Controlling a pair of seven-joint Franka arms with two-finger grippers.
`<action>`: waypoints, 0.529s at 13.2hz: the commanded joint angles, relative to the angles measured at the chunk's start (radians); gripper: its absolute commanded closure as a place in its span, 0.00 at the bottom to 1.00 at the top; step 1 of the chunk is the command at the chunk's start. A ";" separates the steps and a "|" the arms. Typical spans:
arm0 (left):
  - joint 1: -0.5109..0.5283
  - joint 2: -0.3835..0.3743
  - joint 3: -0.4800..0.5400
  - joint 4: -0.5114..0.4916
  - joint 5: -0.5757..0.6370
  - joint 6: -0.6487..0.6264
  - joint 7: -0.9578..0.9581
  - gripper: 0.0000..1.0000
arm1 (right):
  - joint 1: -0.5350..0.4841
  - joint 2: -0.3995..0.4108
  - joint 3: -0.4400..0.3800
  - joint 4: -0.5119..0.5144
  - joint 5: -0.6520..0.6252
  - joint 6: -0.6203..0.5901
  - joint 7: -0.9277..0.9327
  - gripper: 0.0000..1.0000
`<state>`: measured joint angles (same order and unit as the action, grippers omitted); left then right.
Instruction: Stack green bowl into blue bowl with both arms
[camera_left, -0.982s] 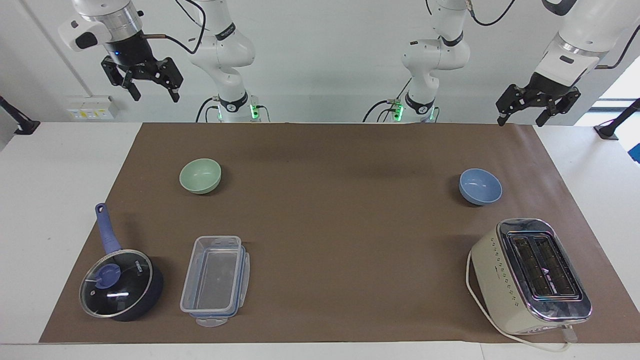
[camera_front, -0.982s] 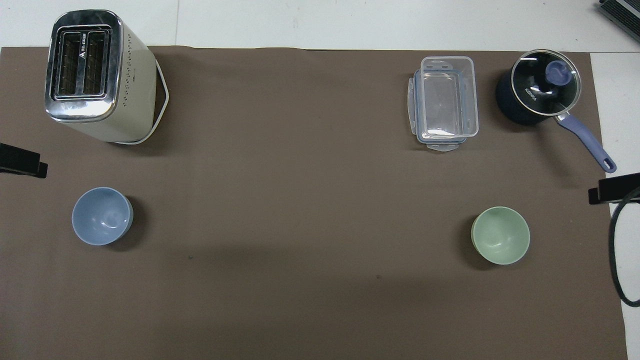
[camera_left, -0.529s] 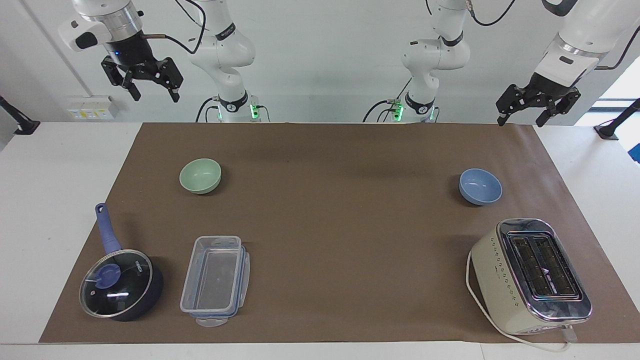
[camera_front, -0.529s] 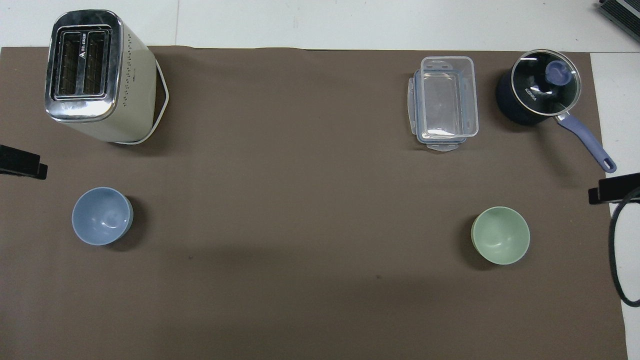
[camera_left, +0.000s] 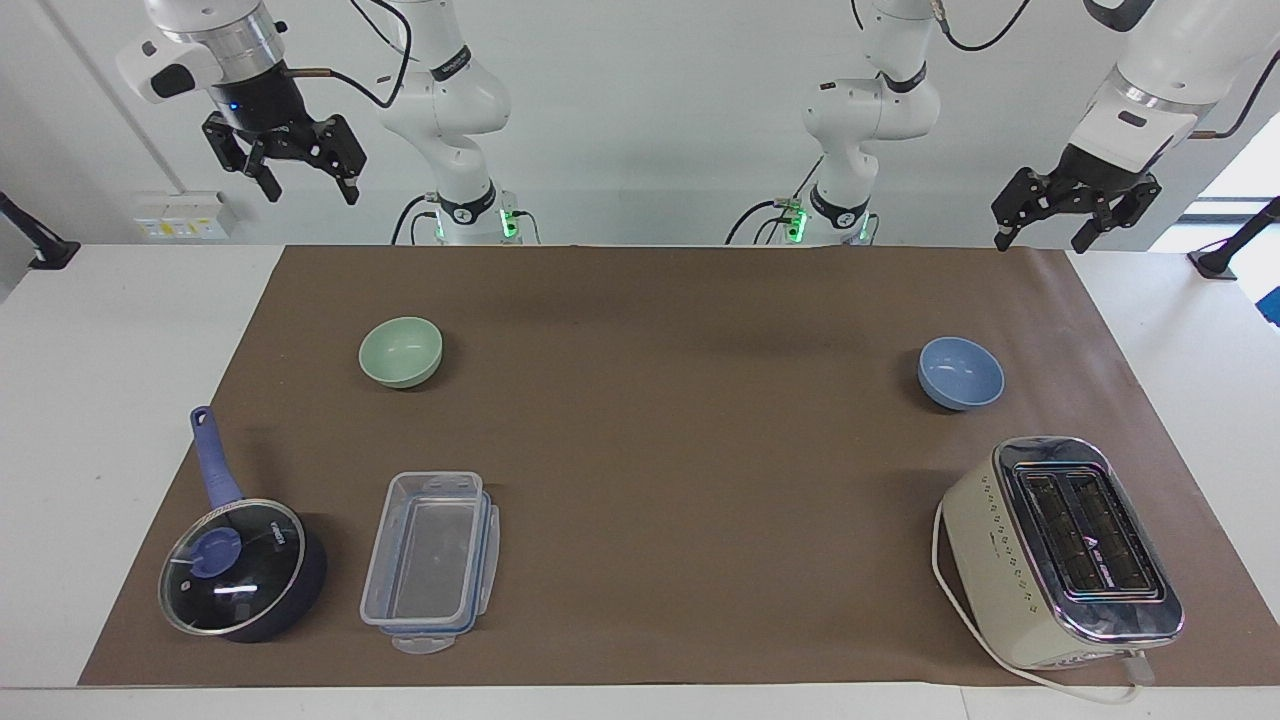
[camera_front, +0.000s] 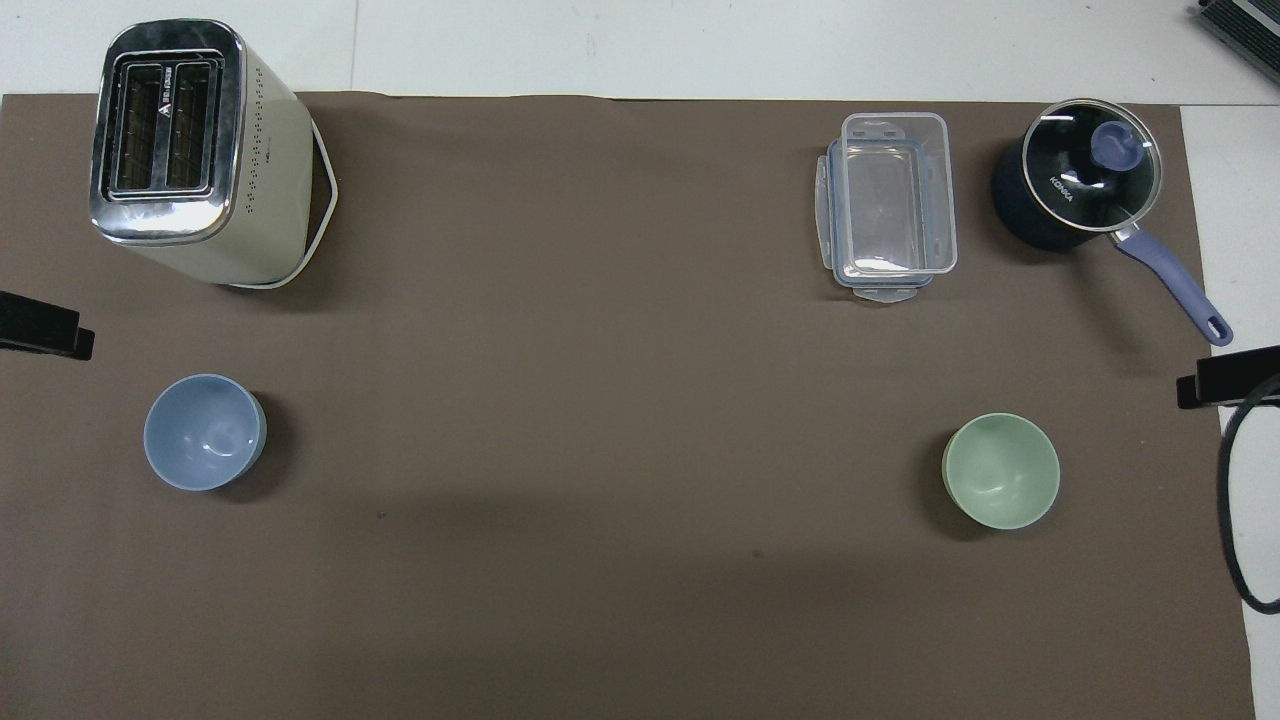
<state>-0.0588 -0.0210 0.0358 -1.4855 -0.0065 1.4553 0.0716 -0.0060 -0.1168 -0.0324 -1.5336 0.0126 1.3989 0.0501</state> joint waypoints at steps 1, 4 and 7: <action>0.004 -0.027 0.001 -0.033 0.005 0.017 0.013 0.00 | -0.011 0.003 0.003 0.007 0.018 0.008 -0.019 0.00; 0.004 -0.027 0.001 -0.033 0.005 0.017 0.014 0.00 | -0.011 0.003 0.003 0.009 0.017 0.008 -0.019 0.00; 0.005 -0.028 0.003 -0.039 -0.012 0.034 0.014 0.00 | -0.011 0.003 0.003 0.007 0.017 0.008 -0.019 0.00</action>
<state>-0.0587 -0.0215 0.0359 -1.4855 -0.0082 1.4595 0.0718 -0.0060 -0.1168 -0.0324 -1.5335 0.0126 1.3989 0.0501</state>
